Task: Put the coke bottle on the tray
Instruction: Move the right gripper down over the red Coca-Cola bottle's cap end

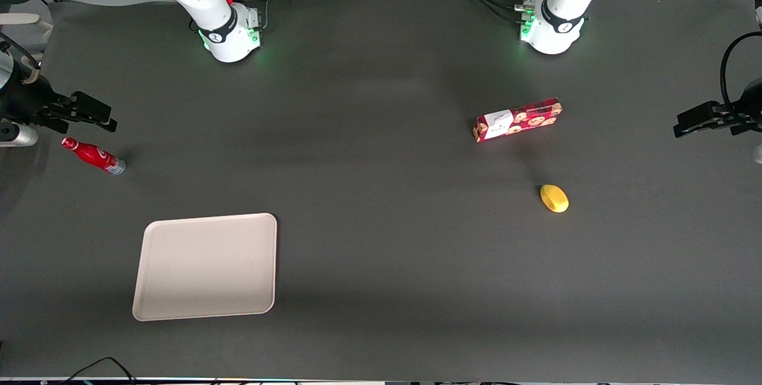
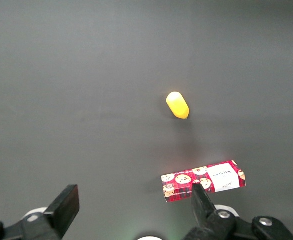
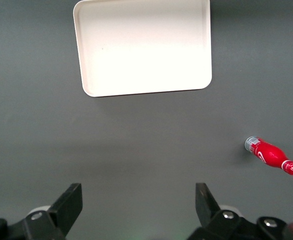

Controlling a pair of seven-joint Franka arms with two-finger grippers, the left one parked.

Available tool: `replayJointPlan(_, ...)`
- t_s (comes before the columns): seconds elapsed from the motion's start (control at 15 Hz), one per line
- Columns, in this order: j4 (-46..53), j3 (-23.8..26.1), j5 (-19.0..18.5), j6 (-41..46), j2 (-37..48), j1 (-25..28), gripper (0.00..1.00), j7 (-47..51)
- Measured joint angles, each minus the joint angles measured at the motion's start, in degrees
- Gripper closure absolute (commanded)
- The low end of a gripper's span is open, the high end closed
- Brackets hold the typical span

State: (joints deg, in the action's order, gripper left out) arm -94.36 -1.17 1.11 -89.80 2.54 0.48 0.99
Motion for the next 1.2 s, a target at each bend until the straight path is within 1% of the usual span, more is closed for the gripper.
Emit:
replayJointPlan(0.4, 0.0, 0.0, 0.0, -0.1, -0.1, -0.1, 0.00, 0.0)
replayJointPlan(0.47, 0.0, 0.0, -0.5, -0.1, -0.3, -0.3, 0.00, 0.0)
replayJointPlan(0.6, -0.4, 0.0, -2.9, -0.1, -0.8, -1.5, 0.00, 0.0)
replayJointPlan(0.73, -1.6, -0.1, -5.3, -0.7, -1.3, -3.8, 0.00, -3.2)
replayJointPlan(0.8, -2.7, -0.4, -5.8, -2.5, -1.5, -5.1, 0.00, -5.1)
replayJointPlan(0.93, -6.0, -2.2, -6.1, -7.1, -1.6, -7.0, 0.00, -10.2)
replayJointPlan(1.2, -14.9, -10.0, -6.6, -18.7, -1.5, -7.7, 0.00, -22.3)
